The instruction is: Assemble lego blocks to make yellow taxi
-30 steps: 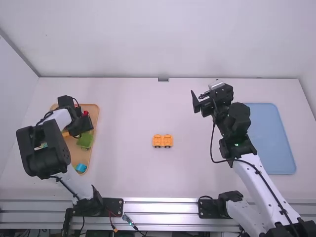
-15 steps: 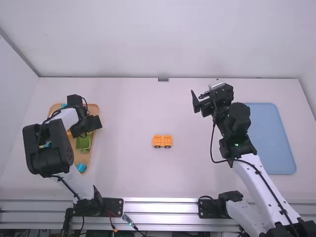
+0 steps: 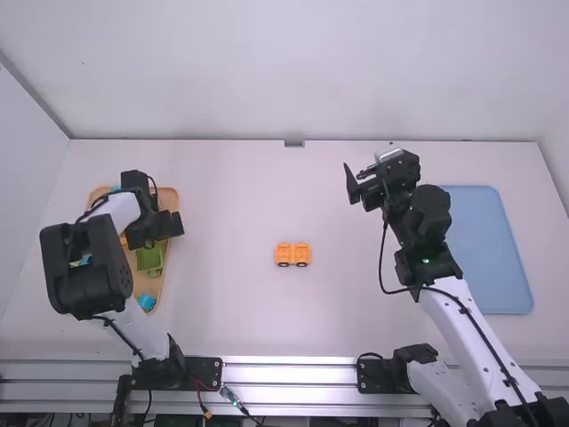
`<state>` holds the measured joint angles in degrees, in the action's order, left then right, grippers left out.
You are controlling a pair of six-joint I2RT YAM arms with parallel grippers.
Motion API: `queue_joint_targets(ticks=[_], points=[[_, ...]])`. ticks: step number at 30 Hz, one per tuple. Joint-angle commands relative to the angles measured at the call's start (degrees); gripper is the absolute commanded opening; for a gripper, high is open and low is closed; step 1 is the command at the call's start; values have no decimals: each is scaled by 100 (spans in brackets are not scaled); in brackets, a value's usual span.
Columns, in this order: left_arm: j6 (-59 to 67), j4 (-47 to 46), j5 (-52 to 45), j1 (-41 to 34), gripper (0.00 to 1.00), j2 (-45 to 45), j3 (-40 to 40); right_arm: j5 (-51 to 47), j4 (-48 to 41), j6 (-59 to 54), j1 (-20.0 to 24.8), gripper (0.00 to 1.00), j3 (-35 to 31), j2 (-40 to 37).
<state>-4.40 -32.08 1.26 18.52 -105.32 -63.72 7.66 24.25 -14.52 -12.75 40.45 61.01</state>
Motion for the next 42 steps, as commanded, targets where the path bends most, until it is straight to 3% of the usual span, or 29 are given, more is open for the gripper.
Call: queue_joint_targets(ticks=[1, 7, 9, 22, 42], points=[[278, -234, -11, -11, 95, -66, -415, -2, -31, 221, -4, 99, 160, 17], [911, -629, -391, -13, 63, -66, -748, -20, -415, 247, 7, 99, 160, 17], [938, -702, -345, -15, 58, -66, -741, -13, -522, 208, 4, 99, 160, 17], [1801, -516, -162, -15, 51, -66, -369, 0, -581, -81, -7, 99, 160, 166], [1926, 0, 116, 22, 44, -66, -48, 2, -496, -74, -4, 99, 160, 308]])
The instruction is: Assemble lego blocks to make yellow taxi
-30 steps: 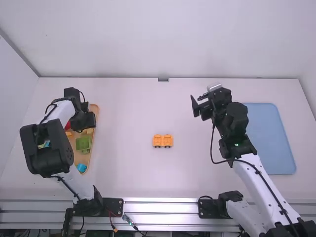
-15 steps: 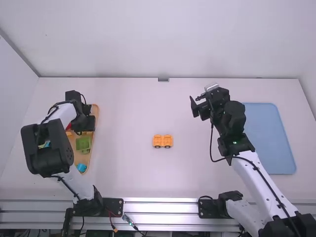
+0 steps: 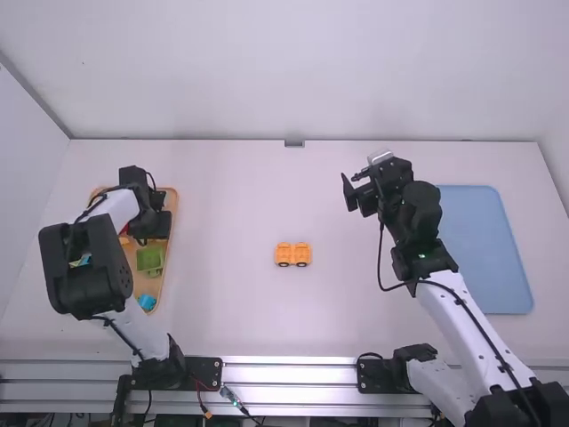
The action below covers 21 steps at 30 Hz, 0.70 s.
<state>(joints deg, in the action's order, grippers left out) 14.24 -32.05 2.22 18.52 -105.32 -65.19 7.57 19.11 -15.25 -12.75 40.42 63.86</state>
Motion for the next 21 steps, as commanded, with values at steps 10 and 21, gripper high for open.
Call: queue_joint_targets(ticks=[10, 21], points=[[63, 341, 26, 37, 40, -66, 341, 15, 13, 39, -4, 99, 162, 22], [79, 750, 50, 107, 36, -66, 586, 125, 15, 37, -4, 99, 162, 22]])
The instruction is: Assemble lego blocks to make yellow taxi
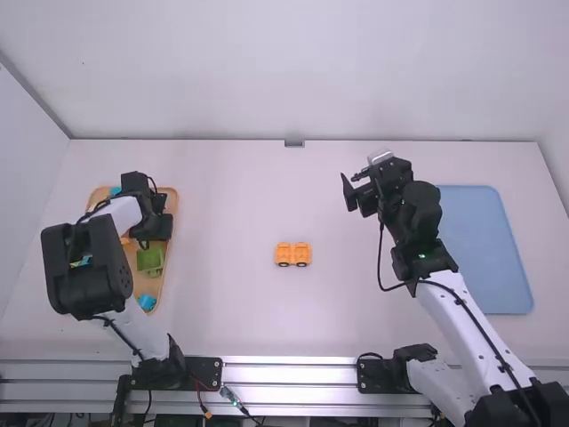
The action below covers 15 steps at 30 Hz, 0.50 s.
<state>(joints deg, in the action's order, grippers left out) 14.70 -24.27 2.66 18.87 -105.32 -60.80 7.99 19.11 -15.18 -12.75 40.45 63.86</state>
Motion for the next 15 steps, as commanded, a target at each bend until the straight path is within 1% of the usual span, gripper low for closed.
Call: queue_joint_targets(ticks=[1, 7, 9, 13, 15], points=[[35, -26, 42, 79, 36, -66, 146, 125, 15, 33, -4, 99, 160, 22], [17, -7, 129, 94, 36, -66, 168, 120, 15, 33, -4, 99, 160, 22], [44, 26, 125, 111, 38, -66, 186, 120, 15, 33, -4, 99, 160, 22], [433, 208, -70, 70, 40, -66, 278, 120, 2, 33, -4, 99, 160, 22], [444, 315, -4, 107, 40, -66, 330, 120, -7, 33, -4, 99, 160, 22]])
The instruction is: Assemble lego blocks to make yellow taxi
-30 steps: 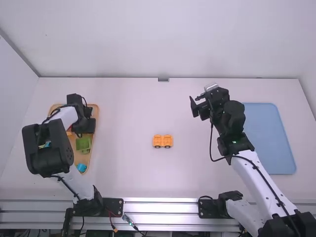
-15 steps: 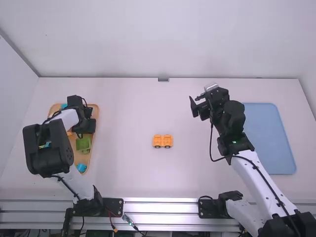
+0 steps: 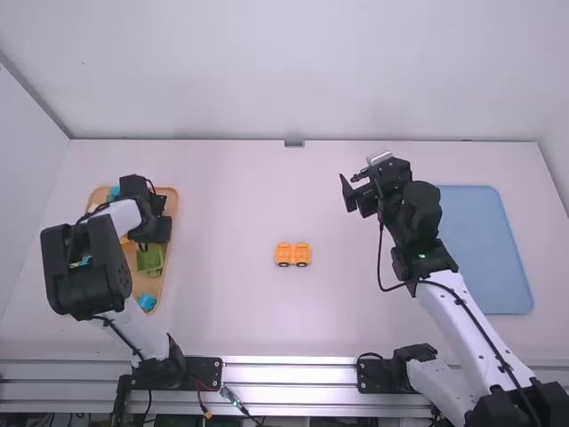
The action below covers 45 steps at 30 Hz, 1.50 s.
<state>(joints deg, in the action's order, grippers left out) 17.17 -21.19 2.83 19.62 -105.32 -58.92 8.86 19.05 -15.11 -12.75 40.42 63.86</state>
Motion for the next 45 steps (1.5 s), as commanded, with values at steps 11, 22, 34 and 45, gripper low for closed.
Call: queue_joint_targets(ticks=[11, 22, 34, 45], points=[[223, 94, -42, 4, 38, -68, 199, 33, 4, 26, -4, 99, 162, 22], [219, 55, -33, 0, 42, -76, 199, 33, 0, 26, -4, 99, 162, 22], [219, 26, -22, -2, 38, -76, 199, 33, -2, 28, -4, 99, 162, 22], [219, -39, -24, 4, 38, -76, 199, 33, 0, 26, -7, 99, 162, 22]])
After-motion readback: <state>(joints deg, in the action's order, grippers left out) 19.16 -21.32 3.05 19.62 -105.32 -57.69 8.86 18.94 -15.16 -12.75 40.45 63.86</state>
